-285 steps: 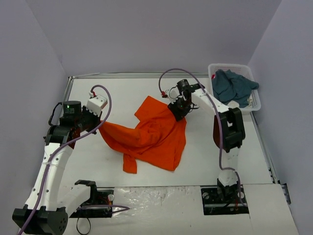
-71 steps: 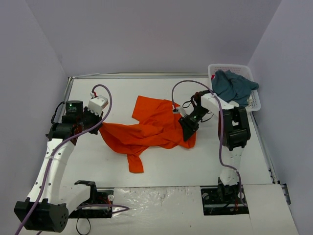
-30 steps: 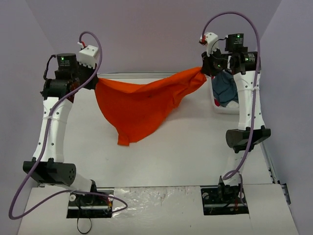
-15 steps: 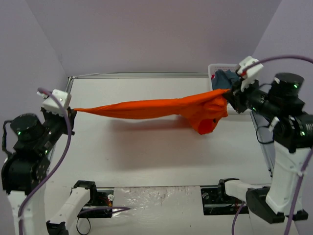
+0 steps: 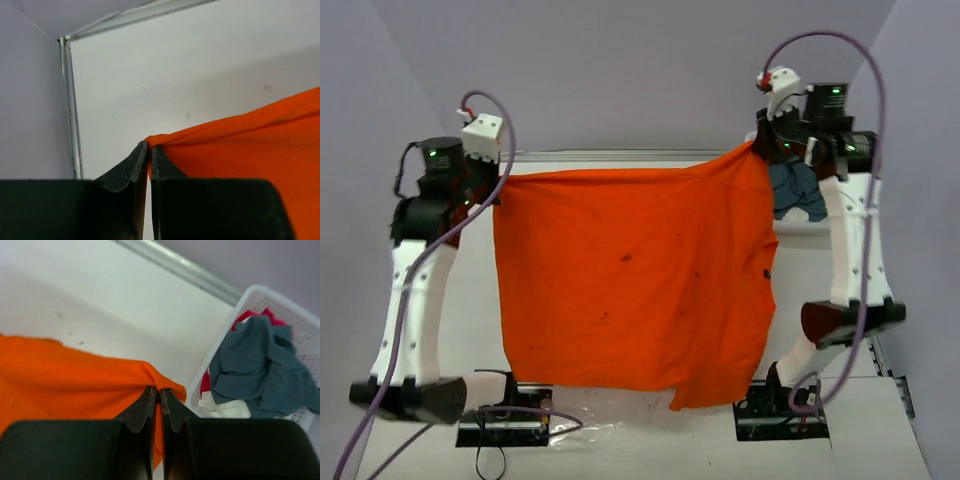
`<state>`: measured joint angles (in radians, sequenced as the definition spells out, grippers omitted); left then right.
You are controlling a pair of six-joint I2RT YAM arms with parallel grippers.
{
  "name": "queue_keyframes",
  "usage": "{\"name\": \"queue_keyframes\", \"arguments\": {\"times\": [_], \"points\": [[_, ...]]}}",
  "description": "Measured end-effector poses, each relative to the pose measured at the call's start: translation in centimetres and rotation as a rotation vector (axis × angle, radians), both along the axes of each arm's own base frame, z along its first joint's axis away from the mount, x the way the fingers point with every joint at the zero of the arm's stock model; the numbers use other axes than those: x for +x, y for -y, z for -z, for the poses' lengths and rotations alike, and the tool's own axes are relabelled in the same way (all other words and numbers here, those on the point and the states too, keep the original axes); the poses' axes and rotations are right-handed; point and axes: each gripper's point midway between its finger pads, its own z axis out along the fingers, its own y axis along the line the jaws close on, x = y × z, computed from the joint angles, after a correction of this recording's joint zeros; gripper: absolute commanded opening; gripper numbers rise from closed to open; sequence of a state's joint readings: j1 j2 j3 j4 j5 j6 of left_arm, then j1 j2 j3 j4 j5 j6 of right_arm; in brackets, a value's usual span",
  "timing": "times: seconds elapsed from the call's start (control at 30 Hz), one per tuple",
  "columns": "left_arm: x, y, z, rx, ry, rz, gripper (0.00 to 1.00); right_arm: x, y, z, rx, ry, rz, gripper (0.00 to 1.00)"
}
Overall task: Fold and stack the t-shirts
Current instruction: Flatten out the tshirt
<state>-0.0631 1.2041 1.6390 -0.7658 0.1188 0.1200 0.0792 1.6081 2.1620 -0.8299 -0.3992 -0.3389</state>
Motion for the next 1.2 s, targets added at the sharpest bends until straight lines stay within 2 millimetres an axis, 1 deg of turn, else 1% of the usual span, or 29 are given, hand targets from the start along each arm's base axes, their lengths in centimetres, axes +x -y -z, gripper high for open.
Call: {"name": "queue_keyframes", "arguments": {"times": [0.03, 0.1, 0.13, 0.17, 0.2, 0.23, 0.27, 0.3, 0.37, 0.4, 0.47, 0.5, 0.57, 0.63, 0.7, 0.77, 0.8, 0.83, 0.87, 0.9, 0.93, 0.97, 1.0, 1.03, 1.07, 1.1, 1.17, 1.2], "points": [[2.4, 0.0, 2.0, 0.006, -0.052, -0.005, 0.02, 2.7, -0.1, 3.1, -0.010, -0.069, 0.009, 0.00], [6.3, 0.1, 6.6, 0.018, -0.160, -0.014, 0.02, 7.0, -0.1, 8.3, -0.027, -0.178, 0.024, 0.00], [7.9, 0.2, 8.9, 0.023, -0.211, -0.016, 0.02, 8.6, -0.1, 10.7, -0.035, -0.223, 0.029, 0.00], [9.3, 0.2, 11.2, 0.029, -0.260, -0.016, 0.05, 10.0, -0.2, 13.1, -0.041, -0.266, 0.030, 0.03], [10.5, 0.2, 13.2, 0.036, -0.300, -0.018, 0.16, 11.1, -0.2, 14.7, -0.046, -0.292, 0.034, 0.13], [11.5, 0.2, 15.1, 0.044, -0.337, -0.019, 0.37, 12.4, -0.3, 16.2, -0.052, -0.307, 0.042, 0.56], [12.3, 0.1, 16.8, 0.059, -0.366, -0.015, 0.60, 13.6, -0.6, 17.6, -0.058, -0.320, 0.046, 0.78], [13.2, 0.1, 18.4, 0.071, -0.401, -0.017, 0.87, 14.8, -0.5, 18.7, -0.078, -0.318, 0.056, 1.00], [15.5, -0.1, 20.6, 0.109, -0.425, -0.032, 0.93, 16.5, -0.5, 20.8, -0.118, -0.317, 0.075, 1.00], [16.6, -0.4, 21.7, 0.130, -0.434, -0.045, 0.97, 17.0, -0.6, 21.9, -0.134, -0.325, 0.081, 1.00], [18.3, -0.9, 23.8, 0.173, -0.445, -0.068, 0.94, 17.2, -0.9, 24.0, -0.152, -0.358, 0.081, 1.00], [18.6, -1.1, 24.8, 0.191, -0.456, -0.077, 0.94, 17.0, -1.0, 25.0, -0.157, -0.379, 0.078, 1.00], [18.4, -1.6, 26.0, 0.229, -0.480, -0.084, 0.94, 16.1, -1.3, 26.6, -0.171, -0.420, 0.066, 1.00], [18.3, -1.8, 25.8, 0.238, -0.472, -0.093, 0.94, 15.3, -1.5, 27.5, -0.181, -0.442, 0.053, 1.00], [18.0, -1.9, 24.9, 0.240, -0.445, -0.098, 0.94, 14.0, -1.4, 28.0, -0.192, -0.470, 0.045, 1.00], [16.8, -1.9, 23.5, 0.234, -0.421, -0.095, 0.94, 12.5, -1.2, 27.8, -0.195, -0.485, 0.039, 0.97], [16.2, -1.8, 22.8, 0.228, -0.406, -0.091, 0.94, 11.7, -1.2, 27.5, -0.195, -0.487, 0.034, 0.94], [15.3, -1.7, 22.2, 0.221, -0.392, -0.084, 0.94, 10.8, -1.2, 27.0, -0.196, -0.488, 0.027, 0.88], [14.2, -1.5, 21.6, 0.216, -0.382, -0.071, 0.95, 9.9, -1.2, 26.5, -0.197, -0.484, 0.021, 0.84], [13.1, -1.3, 21.2, 0.213, -0.375, -0.056, 0.99, 8.8, -1.1, 26.0, -0.195, -0.483, 0.013, 0.79], [12.1, -1.0, 20.9, 0.212, -0.367, -0.041, 0.90, 7.7, -1.1, 25.6, -0.194, -0.483, 0.004, 0.65], [11.0, -0.6, 20.7, 0.210, -0.360, -0.021, 0.75, 6.8, -1.2, 25.2, -0.194, -0.481, -0.008, 0.56], [9.9, -0.2, 20.9, 0.211, -0.364, 0.000, 0.62, 5.8, -1.3, 25.0, -0.189, -0.481, -0.019, 0.37], [9.0, 0.1, 21.3, 0.218, -0.370, 0.021, 0.50, 4.9, -1.4, 24.9, -0.190, -0.486, -0.034, 0.26], [8.2, 0.4, 22.0, 0.222, -0.381, 0.042, 0.37, 4.1, -1.7, 25.1, -0.184, -0.494, -0.043, 0.20], [7.4, 0.7, 23.0, 0.231, -0.403, 0.063, 0.31, 3.4, -1.9, 25.6, -0.181, -0.508, -0.054, 0.15], [6.1, 1.2, 25.3, 0.253, -0.455, 0.100, 0.17, 2.0, -2.4, 27.2, -0.182, -0.552, -0.075, 0.12], [5.5, 1.3, 26.4, 0.264, -0.484, 0.114, 0.12, 1.3, -2.6, 28.2, -0.185, -0.580, -0.085, 0.09]]}}
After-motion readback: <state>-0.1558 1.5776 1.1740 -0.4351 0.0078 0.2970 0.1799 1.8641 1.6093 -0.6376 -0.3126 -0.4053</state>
